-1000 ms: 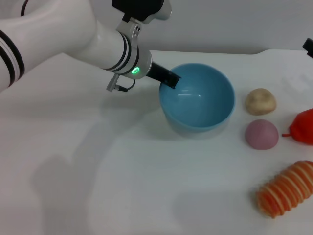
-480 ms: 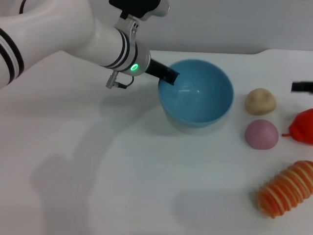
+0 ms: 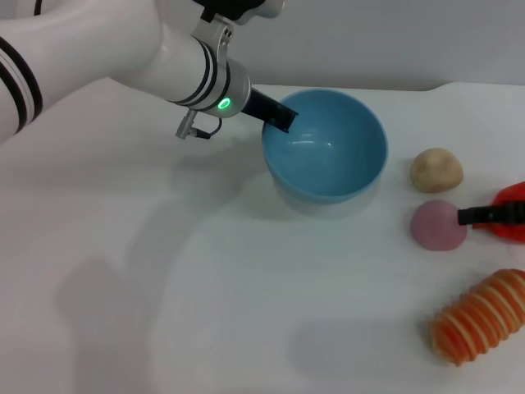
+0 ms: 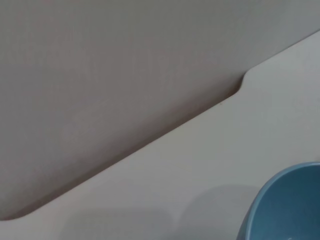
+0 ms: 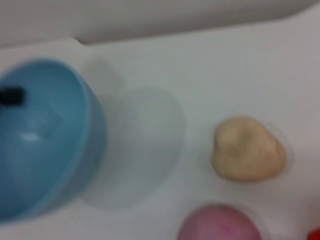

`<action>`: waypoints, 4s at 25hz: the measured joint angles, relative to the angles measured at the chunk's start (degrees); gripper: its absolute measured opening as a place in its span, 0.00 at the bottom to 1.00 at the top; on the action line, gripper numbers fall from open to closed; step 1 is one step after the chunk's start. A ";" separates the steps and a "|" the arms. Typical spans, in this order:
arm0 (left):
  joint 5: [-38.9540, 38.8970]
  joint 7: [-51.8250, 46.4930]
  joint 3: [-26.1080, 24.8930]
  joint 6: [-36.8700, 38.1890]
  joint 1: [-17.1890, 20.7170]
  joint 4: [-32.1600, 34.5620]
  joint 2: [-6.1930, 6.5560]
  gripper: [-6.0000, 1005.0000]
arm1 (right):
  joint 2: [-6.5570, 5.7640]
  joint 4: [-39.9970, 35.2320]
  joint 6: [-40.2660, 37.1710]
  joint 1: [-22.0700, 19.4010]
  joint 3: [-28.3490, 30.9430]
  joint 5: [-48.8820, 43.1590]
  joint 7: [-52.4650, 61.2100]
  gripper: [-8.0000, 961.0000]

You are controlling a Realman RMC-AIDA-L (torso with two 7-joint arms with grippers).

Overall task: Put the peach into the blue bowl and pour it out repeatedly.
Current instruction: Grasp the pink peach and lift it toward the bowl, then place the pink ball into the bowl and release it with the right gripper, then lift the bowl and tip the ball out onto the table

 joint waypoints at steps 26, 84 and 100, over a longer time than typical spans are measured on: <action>0.36 -0.02 0.15 -1.43 0.22 -0.55 -0.22 0.01 | 0.52 8.79 9.98 2.62 -2.64 2.76 -3.35 0.70; -3.26 -0.22 5.52 -5.31 1.28 -1.41 -0.77 0.01 | 1.28 -5.02 22.51 -2.10 -24.01 36.73 -25.80 0.56; -2.82 0.86 10.61 -9.36 0.91 0.05 -0.71 0.01 | 1.10 27.45 12.86 -13.52 -14.61 104.86 -102.77 0.59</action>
